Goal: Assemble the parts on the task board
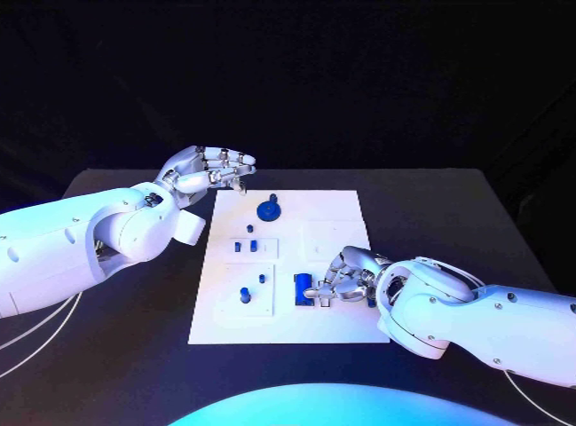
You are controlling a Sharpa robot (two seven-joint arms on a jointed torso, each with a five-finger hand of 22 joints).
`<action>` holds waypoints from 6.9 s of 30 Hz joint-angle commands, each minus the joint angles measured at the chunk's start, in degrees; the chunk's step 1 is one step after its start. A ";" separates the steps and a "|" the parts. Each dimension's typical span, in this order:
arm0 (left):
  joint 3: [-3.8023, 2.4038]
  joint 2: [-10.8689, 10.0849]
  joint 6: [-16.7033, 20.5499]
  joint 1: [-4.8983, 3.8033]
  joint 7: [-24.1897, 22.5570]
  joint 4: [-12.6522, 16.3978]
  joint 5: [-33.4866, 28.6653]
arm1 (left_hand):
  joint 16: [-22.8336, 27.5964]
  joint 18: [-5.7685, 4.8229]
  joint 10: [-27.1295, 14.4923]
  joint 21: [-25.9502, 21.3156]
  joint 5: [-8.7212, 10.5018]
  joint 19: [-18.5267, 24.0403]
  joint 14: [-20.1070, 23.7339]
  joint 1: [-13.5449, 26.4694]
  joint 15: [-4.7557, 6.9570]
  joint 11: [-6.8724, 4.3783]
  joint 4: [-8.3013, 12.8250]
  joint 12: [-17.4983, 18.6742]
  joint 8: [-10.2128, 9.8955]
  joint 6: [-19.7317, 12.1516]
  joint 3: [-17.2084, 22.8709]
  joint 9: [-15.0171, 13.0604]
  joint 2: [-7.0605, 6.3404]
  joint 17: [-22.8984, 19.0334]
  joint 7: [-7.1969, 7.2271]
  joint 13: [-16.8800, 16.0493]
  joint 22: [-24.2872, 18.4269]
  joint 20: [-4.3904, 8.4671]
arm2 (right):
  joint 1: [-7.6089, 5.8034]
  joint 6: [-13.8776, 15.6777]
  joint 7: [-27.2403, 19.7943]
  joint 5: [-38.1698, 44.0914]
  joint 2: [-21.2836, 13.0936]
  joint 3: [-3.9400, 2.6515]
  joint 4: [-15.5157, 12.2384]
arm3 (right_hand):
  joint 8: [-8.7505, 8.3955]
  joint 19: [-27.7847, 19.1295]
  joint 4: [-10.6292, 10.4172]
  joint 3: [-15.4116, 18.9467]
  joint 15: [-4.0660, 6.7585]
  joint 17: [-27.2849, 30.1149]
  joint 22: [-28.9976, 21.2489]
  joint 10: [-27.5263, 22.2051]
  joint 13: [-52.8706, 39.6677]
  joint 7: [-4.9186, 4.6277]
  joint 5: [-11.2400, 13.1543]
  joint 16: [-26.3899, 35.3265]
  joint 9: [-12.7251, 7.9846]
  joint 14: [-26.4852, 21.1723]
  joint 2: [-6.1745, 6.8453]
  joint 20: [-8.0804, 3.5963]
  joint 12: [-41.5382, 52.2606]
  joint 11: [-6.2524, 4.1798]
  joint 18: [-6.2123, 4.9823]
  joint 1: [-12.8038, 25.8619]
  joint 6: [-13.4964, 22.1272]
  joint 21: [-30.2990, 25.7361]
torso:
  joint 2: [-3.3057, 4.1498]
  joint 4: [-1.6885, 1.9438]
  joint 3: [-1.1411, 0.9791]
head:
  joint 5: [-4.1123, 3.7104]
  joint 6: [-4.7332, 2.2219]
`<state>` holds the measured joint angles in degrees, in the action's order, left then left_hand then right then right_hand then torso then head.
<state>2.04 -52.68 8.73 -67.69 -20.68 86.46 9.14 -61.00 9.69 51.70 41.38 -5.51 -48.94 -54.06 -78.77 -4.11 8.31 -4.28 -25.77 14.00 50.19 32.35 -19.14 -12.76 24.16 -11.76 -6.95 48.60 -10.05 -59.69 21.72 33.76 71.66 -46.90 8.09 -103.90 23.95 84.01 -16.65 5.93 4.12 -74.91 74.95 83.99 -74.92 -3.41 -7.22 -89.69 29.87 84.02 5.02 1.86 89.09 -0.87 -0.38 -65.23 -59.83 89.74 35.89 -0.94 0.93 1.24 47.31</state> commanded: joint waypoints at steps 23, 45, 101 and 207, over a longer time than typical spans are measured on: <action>-0.03 0.11 -0.59 -0.02 -0.15 0.16 -0.27 | 0.06 0.79 -0.58 -0.44 -0.02 -0.59 0.21 -0.21 -0.32 0.03 -0.52 -0.37 0.25 -0.34 0.07 0.06 0.80 -0.01 0.12 0.11 -0.12 -0.05 | 1.40 -0.48 -1.06 3.08 2.34 0.02 2.41 | 0.06 5.99 -0.04 -5.81 0.23 -15.09 15.05 5.59 -14.55 0.05 0.31 -0.31 -0.75 5.98 0.78 -0.07 0.00 0.03 0.38 -7.48 0.06 0.26 | 0.00 0.06 0.03 | 0.21 0.30; -0.02 -0.16 0.12 -0.02 -0.52 0.14 -0.27 | 0.06 0.78 -0.59 -0.46 -0.02 -0.62 0.21 -0.24 -0.32 0.03 -0.58 -0.40 0.28 -0.33 0.11 0.06 0.90 -0.01 0.13 0.12 -0.14 -0.05 | 1.47 5.01 -10.13 0.52 -1.54 0.03 -0.43 | -0.10 5.99 -0.22 -5.23 0.19 -15.09 15.05 5.43 -14.37 -0.05 -0.73 -0.31 -1.19 5.98 3.43 -0.04 -0.37 0.12 0.38 -4.56 0.04 0.26 | -0.05 -0.07 0.07 | 0.25 -0.02; 0.17 -0.43 -0.36 0.25 -0.54 0.17 -0.27 | 0.02 0.77 -0.57 -0.55 0.02 -0.77 0.21 -0.35 -0.31 0.02 -0.71 -0.57 0.40 -0.30 0.12 0.04 1.00 -0.01 0.14 0.13 -0.19 -0.02 | 6.93 3.35 0.03 15.73 -10.54 0.02 0.70 | -1.51 5.99 0.02 -7.81 -0.29 -15.09 15.05 5.01 -13.93 -0.59 -2.28 -0.31 -2.39 5.98 2.33 0.45 -1.31 0.63 0.38 -10.00 0.72 0.26 | 0.01 0.04 0.00 | -0.79 0.56; 0.17 -0.80 -0.75 0.25 0.41 0.42 -0.26 | 0.00 0.76 -0.74 -0.81 0.01 -0.88 0.26 -0.19 -0.33 0.02 -1.20 -0.72 0.60 -0.24 0.10 0.03 1.24 -0.02 0.16 0.21 -0.33 -0.03 | 3.89 6.01 -1.82 -5.39 -2.21 -0.18 0.10 | 0.79 5.99 0.19 -26.71 0.51 -15.09 15.05 5.90 -14.96 0.41 -11.60 -0.31 -0.74 5.98 7.95 -0.33 0.60 -0.28 0.38 5.65 -0.74 0.26 | 0.00 -0.01 0.01 | -0.45 0.71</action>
<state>2.26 -53.51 8.73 -67.42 -20.02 86.71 9.14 -61.00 9.69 51.30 40.77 -5.51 -49.35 -54.06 -78.94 -4.11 8.30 -5.07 -26.12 14.46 50.19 32.49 -19.14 -11.99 24.16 -11.77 -6.82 48.35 -10.04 -55.86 29.34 32.04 65.14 -49.07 7.90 -103.60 24.71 84.01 -16.52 -21.02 4.11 -74.94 74.93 83.94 -74.90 -2.94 -18.63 -89.69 29.11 84.02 13.41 1.86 89.35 -0.92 -0.38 -59.71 -60.11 89.74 35.88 -0.94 0.93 0.85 48.07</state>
